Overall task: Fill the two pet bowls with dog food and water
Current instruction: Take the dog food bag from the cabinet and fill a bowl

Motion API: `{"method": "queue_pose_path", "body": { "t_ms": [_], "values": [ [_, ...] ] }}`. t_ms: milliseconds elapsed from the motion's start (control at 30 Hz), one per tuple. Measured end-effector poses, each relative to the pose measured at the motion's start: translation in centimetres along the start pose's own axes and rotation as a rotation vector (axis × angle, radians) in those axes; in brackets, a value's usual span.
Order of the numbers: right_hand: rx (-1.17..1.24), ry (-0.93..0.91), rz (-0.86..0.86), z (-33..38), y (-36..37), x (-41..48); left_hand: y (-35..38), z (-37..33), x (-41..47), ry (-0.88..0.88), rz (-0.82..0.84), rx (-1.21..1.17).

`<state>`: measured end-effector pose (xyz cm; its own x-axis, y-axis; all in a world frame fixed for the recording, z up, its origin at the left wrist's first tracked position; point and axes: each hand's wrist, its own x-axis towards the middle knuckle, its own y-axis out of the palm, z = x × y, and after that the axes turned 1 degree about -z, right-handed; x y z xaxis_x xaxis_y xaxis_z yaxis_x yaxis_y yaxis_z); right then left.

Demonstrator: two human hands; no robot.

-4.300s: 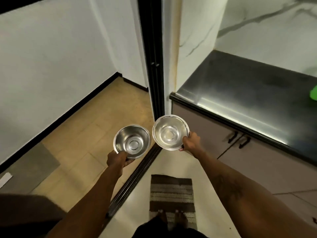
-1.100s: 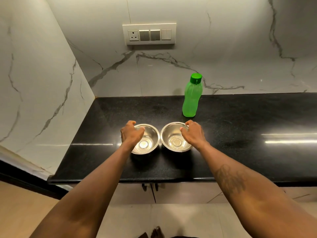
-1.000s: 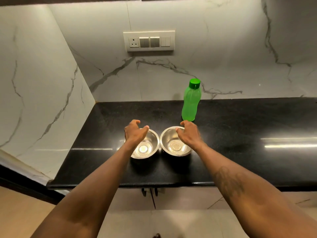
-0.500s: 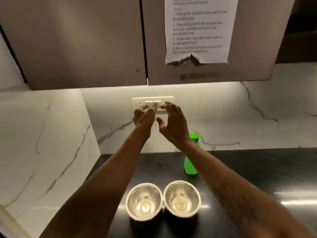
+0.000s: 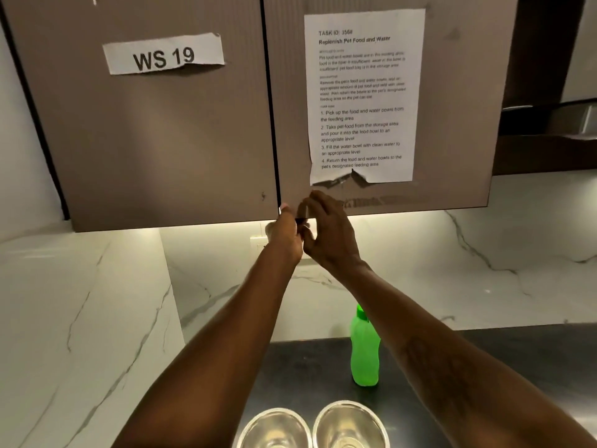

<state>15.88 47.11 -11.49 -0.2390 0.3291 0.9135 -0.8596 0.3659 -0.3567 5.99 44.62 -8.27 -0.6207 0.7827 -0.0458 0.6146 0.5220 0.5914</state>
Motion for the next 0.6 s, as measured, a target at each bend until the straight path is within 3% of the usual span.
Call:
{"method": "queue_pose_path", "body": {
  "t_ms": [233,600],
  "values": [
    [-0.061,-0.011,-0.019,0.5,0.0,-1.1,-1.7,-0.3,-1.4,-0.05,0.068,-0.057],
    [-0.153,-0.097,-0.089,1.9,-3.5,-5.1,-4.5,0.8,-6.9,0.05,0.144,-0.051]
  ]
}}
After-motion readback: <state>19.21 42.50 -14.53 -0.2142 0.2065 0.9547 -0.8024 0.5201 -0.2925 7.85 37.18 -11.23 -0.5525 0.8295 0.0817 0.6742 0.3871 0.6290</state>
